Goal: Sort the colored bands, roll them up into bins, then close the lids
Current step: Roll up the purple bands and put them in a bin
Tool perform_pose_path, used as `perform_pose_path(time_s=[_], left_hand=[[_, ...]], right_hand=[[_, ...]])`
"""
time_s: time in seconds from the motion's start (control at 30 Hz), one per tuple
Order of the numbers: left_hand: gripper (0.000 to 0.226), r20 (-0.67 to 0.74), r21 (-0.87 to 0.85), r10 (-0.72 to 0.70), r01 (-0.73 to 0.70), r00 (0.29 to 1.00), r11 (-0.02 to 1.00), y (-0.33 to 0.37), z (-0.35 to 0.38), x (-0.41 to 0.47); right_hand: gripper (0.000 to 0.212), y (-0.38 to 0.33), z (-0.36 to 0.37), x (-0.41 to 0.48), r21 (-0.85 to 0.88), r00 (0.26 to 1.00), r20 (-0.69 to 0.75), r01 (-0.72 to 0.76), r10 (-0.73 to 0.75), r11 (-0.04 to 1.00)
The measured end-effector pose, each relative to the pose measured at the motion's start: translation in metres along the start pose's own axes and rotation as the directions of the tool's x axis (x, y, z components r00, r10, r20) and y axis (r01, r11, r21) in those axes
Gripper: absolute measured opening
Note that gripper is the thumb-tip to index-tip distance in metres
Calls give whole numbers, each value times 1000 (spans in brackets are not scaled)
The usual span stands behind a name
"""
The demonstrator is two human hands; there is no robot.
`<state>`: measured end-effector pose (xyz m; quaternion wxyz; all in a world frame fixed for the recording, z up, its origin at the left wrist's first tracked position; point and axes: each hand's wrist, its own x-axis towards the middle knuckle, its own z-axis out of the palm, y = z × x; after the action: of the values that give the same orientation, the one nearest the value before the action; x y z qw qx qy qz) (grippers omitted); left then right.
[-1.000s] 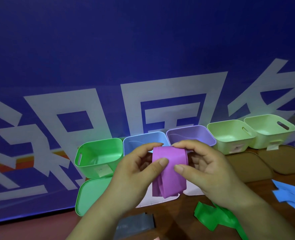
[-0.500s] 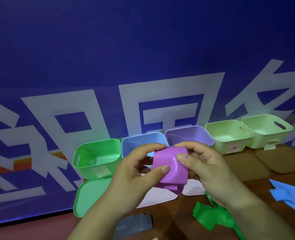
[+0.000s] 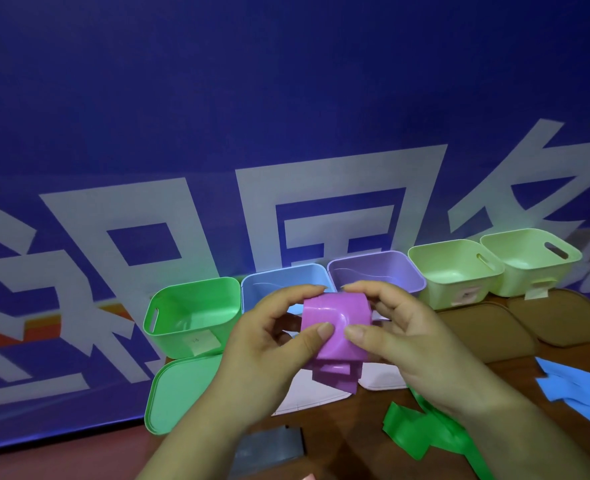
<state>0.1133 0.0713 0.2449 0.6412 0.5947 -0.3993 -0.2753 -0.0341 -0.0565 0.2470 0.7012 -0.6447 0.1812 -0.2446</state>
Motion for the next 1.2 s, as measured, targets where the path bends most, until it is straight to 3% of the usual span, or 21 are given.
perform_pose_path(time_s=[0.1, 0.3, 0.4, 0.53, 0.63, 0.73, 1.03, 1.2], left_hand=[[31, -40, -36, -16, 14, 999, 999, 3, 1, 0], [29, -15, 25, -47, 48, 999, 999, 2, 1, 2], [39, 47, 81, -46, 42, 998, 996, 0, -1, 0], [41, 91, 73, -5, -2, 996, 997, 1, 3, -4], [35, 95, 54, 102, -107, 990, 993, 3, 4, -4], [35, 95, 82, 205, -213, 974, 974, 1, 4, -4], [38, 85, 44, 204, -208, 975, 977, -4, 9, -2], [35, 50, -8, 146, -146, 988, 989, -7, 14, -3]], right_hand=[[52, 3, 0, 0, -158, 998, 3, 68, -68, 985], [47, 7, 1, 0, -127, 992, -18, 121, -124, 985], [42, 8, -2, 1, -130, 992, -40, 117, -124, 985], [36, 8, -4, 0, -100, 994, -42, 91, -96, 991], [38, 9, -5, 0, -71, 998, -34, 42, -44, 997], [25, 5, -3, 0, 9, 997, -69, -28, 28, 1000], [38, 0, 0, -2, 66, 980, -100, -164, 170, 984], [25, 4, -5, -3, -49, 985, -165, -66, 57, 997]])
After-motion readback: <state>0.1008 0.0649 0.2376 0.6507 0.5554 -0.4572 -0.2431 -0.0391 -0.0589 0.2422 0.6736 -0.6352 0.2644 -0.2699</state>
